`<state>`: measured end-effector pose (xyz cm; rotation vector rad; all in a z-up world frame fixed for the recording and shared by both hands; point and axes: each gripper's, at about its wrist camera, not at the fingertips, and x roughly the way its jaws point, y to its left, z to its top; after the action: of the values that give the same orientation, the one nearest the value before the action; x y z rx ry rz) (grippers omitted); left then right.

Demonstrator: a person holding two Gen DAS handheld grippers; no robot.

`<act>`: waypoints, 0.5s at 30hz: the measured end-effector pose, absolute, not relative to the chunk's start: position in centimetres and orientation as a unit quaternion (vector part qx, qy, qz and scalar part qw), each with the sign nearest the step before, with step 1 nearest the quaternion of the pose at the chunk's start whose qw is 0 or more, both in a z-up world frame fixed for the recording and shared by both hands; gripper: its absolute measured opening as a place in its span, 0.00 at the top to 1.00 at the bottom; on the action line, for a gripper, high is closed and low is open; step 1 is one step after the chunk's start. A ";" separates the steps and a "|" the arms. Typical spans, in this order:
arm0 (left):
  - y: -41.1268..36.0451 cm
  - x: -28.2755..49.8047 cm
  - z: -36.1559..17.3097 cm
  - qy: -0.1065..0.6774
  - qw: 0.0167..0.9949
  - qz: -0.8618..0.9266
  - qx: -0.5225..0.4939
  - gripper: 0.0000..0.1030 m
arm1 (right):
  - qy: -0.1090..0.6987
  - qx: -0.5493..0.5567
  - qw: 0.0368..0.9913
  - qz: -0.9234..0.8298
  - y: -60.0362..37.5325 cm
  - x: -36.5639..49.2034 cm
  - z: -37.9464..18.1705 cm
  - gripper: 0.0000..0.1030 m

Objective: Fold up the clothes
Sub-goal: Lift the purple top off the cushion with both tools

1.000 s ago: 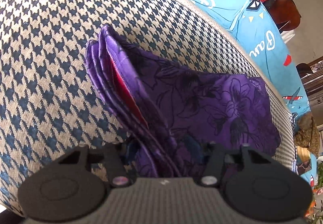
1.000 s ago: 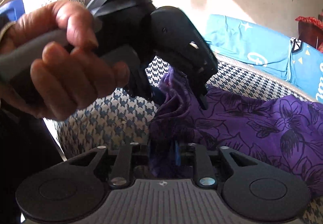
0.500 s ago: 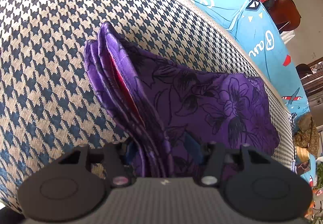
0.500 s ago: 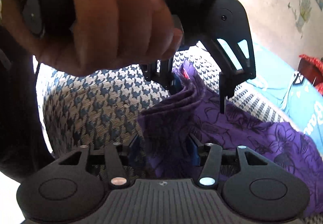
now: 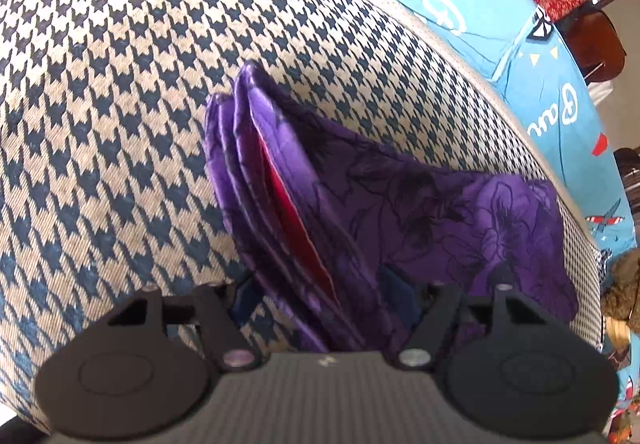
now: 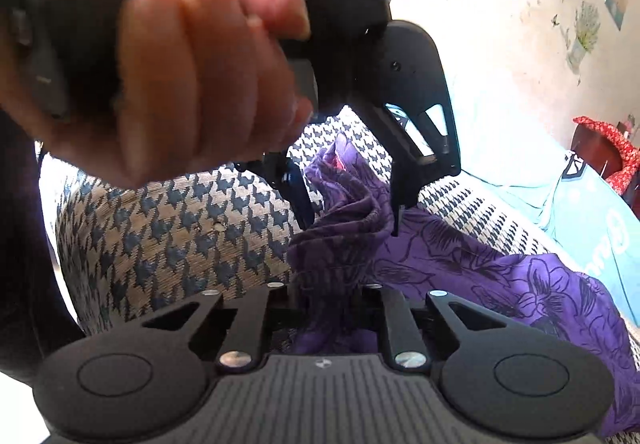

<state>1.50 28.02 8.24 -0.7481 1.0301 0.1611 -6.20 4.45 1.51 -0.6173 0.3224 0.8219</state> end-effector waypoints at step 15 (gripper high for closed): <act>25.6 4.6 7.9 0.455 0.831 0.134 -0.291 0.79 | 0.126 -0.305 0.858 0.393 3.6 -6.6 1.9 0.87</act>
<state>4.61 25.55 7.88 -0.6170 0.9643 0.2844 -6.61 3.57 1.92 -0.6411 0.2656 0.8248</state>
